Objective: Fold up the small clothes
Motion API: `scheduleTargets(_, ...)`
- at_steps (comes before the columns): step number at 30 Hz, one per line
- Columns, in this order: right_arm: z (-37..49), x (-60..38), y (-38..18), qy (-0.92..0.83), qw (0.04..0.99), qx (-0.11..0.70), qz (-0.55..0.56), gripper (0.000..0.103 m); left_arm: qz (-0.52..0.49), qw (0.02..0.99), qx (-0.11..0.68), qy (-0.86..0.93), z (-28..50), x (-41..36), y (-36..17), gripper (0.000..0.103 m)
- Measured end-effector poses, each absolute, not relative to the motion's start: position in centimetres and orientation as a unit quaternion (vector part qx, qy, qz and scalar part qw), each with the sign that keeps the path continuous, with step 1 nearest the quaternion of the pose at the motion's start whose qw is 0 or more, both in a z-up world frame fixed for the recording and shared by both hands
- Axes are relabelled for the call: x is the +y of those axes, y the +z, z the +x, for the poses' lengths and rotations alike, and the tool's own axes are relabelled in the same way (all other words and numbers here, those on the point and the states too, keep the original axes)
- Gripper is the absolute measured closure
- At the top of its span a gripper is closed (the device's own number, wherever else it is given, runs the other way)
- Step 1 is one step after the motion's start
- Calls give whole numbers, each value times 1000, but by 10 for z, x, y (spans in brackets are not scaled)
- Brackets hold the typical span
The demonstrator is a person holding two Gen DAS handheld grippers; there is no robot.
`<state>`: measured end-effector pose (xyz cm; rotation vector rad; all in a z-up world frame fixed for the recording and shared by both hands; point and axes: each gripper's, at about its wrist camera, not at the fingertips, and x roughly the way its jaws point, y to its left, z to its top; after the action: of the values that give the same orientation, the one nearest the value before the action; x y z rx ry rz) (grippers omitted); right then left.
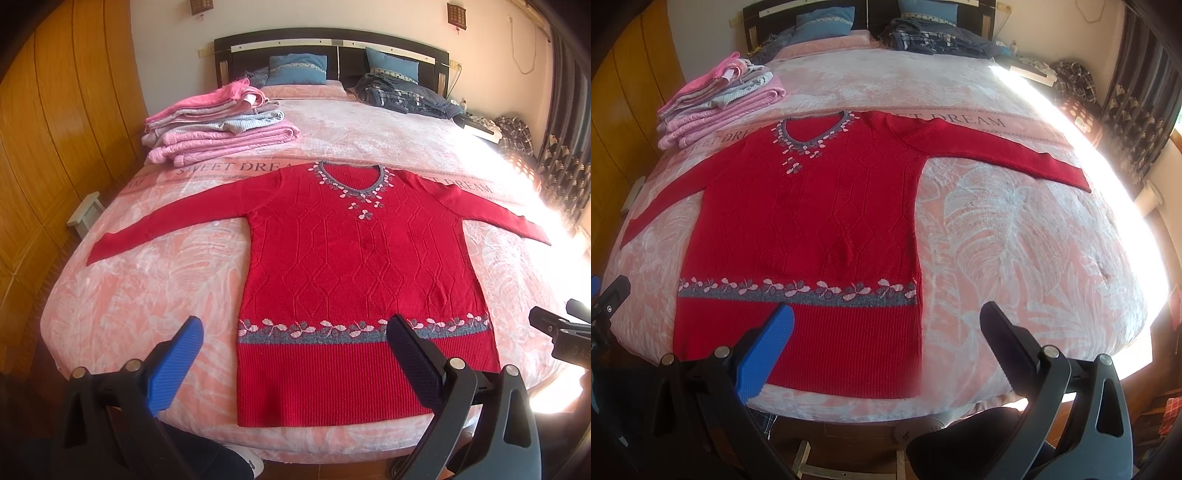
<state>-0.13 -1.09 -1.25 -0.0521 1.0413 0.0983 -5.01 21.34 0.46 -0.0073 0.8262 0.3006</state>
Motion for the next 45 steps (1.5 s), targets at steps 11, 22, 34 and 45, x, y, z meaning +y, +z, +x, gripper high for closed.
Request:
scheduleTargets(11,-1,-11,-12,46,866,497,-23,3,-2,904,401,146,-51,213,3,4)
scheduleTargets(22,-2,-15,-11,45,869,492,-21,3,-2,904,402,147,-51,214,2,4)
scheduleTargets(34,-4,-16,-7,40,875,483,-22,3,-2,904,402,147,-52,213,3,4)
scheduleTargets(45,-4,-16,-8,42,874,484,-21,3,-2,904,402,147,-53,212,3,4)
